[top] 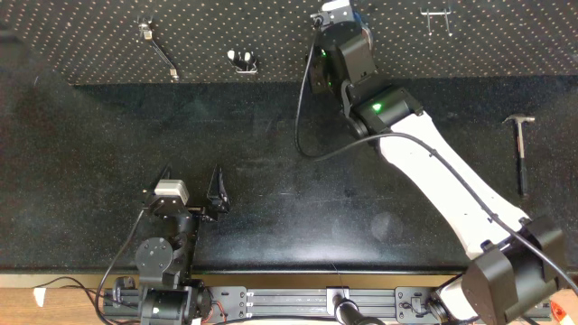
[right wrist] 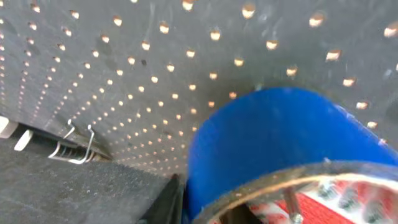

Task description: Place Tools Onto Pegboard

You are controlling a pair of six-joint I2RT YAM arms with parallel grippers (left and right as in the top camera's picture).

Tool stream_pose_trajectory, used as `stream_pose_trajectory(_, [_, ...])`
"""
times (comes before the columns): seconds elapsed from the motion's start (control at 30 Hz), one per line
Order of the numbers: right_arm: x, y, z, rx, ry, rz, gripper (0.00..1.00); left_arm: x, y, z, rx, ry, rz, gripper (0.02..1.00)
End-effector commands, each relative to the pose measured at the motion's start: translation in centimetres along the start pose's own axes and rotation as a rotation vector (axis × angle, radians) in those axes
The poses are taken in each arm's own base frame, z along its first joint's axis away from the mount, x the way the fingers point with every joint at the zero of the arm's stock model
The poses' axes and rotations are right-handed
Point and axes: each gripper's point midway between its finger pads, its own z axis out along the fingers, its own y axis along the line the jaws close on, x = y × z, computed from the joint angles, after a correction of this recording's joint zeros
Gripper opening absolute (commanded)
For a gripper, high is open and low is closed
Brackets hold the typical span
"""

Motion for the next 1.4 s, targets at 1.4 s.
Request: stream_pose_trajectory(1.4, [31.5,-35.4,-15.9,0.093,1.143,0.269,0.996,0.1,-0.1,0.0,0.003,0.001,0.009,0.996])
